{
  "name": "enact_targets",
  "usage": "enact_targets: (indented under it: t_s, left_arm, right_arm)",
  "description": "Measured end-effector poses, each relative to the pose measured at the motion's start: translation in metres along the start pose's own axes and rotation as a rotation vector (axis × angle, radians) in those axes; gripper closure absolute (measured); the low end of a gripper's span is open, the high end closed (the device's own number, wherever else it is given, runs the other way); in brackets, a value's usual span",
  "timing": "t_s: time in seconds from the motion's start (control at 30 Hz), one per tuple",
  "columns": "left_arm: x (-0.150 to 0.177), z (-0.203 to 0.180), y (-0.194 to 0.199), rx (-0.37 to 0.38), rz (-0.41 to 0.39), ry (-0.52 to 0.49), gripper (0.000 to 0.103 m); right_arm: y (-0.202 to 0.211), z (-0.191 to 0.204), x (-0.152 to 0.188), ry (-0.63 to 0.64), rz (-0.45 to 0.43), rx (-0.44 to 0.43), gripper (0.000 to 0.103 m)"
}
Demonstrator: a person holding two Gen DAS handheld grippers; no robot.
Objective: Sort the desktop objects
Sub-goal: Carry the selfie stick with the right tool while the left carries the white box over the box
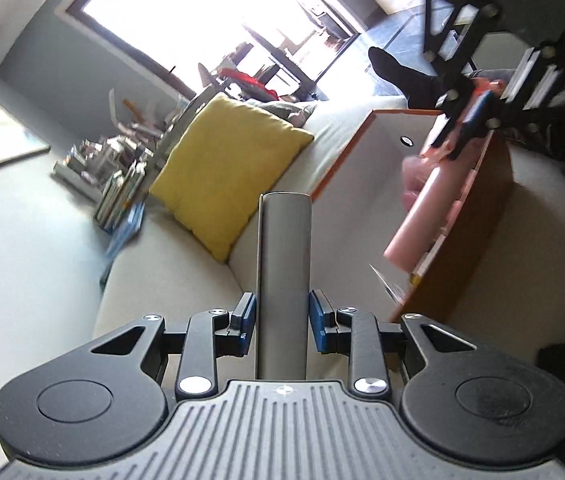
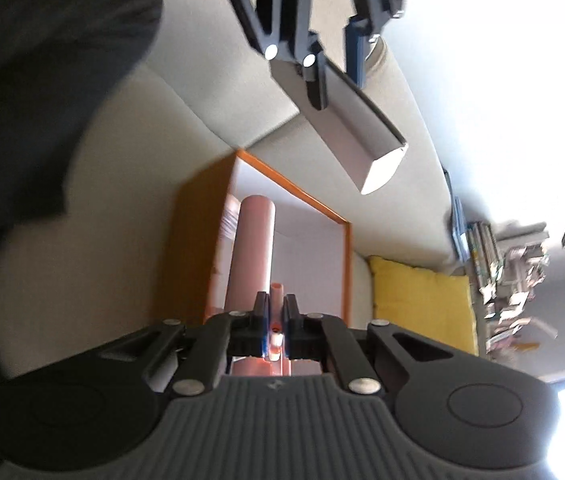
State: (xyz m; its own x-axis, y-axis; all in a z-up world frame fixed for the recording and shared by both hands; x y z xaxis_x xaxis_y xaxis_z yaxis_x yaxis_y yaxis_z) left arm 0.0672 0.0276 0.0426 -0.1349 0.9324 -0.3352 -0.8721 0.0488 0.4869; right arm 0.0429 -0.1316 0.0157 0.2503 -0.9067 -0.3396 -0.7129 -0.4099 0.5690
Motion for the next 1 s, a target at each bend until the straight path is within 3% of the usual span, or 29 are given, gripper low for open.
enact_targets:
  t_s: [0.23,0.63,1.0]
  left_arm:
    - [-0.02,0.011,-0.048,-0.003,-0.038,-0.05,0.07]
    - [-0.01,0.031,-0.114,0.001,-0.023,-0.045,0.07]
    - [-0.006,0.026,-0.139,0.039,-0.041,-0.07,0.07]
  right_arm:
    - [-0.071,-0.044,0.028,0.019,0.006,0.061,0.097]
    - [-0.181,-0.05,0.03,0.002,-0.077,-0.064,0.097]
    - [-0.22,-0.051,0.035,-0.057,-0.059,-0.134,0.096]
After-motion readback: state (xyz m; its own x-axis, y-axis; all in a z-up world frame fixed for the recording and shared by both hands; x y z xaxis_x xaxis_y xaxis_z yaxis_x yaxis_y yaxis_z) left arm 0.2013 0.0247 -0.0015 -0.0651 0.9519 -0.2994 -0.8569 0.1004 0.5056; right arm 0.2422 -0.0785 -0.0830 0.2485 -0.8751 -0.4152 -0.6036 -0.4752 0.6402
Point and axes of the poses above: each gripper's, at about its wrist camera, not at the fingertips, and y roughly against the way its jaws point, z to its left, x to its underside, the point moved 1 cm from there along -y, roughly the way its jaws point, and after that the axes turned 11 degrees about -y, right-handed, at the moved point
